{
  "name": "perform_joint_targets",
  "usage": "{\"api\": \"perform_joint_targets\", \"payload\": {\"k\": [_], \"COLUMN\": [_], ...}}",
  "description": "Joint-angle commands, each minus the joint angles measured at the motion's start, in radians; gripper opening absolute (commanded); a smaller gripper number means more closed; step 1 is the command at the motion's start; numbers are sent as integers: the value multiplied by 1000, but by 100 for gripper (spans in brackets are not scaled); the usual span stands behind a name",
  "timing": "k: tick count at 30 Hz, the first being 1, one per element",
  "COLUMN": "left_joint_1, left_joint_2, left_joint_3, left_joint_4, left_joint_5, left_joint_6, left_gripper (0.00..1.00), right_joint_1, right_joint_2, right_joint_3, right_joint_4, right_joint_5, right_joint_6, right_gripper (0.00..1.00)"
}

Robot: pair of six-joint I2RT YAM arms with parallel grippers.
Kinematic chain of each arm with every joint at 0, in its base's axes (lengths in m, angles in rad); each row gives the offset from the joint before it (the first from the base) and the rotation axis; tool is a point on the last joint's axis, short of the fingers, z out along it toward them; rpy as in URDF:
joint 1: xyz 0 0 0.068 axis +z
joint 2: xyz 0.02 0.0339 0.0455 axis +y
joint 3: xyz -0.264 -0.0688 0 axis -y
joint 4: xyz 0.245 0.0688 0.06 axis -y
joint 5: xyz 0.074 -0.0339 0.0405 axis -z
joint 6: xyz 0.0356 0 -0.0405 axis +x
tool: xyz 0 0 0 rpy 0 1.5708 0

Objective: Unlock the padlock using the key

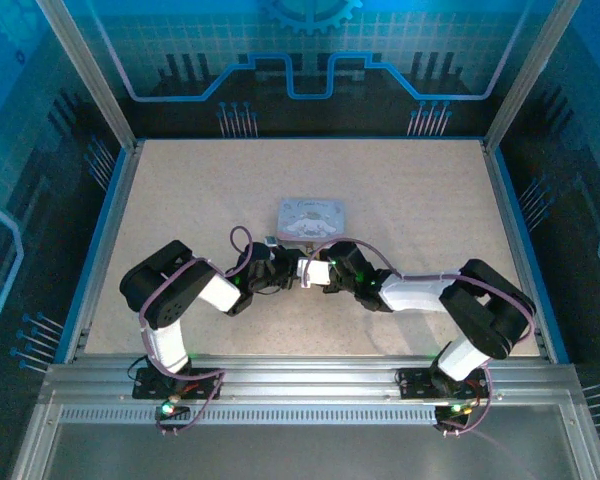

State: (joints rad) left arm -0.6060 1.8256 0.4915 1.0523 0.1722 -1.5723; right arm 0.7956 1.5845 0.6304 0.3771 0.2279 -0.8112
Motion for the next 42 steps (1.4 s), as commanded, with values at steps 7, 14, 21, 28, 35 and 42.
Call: {"api": "perform_joint_targets", "payload": {"k": [7, 14, 21, 28, 35, 42], "left_joint_1": [4, 4, 4, 4, 4, 4], "left_joint_2": [-16, -15, -13, -7, -2, -3], "left_joint_3": [20, 19, 18, 13, 12, 9], "left_joint_4": [-3, -2, 3, 15, 23, 25], "left_joint_5": [7, 9, 7, 7, 7, 6], "left_joint_6": [-12, -15, -16, -20, -24, -22], "left_gripper": [11, 12, 12, 12, 12, 12], "right_joint_1": [-8, -8, -8, -3, 19, 27], "right_joint_2": [24, 29, 33, 3, -1, -8], "right_joint_3": [28, 27, 41, 63, 110, 150], "right_joint_4": [37, 64, 67, 3, -88, -157], "right_joint_5": [10, 44, 81, 81, 107, 82], "right_joint_6": [15, 46, 76, 176, 273, 402], "right_gripper": [21, 14, 4, 0, 0, 0]}}
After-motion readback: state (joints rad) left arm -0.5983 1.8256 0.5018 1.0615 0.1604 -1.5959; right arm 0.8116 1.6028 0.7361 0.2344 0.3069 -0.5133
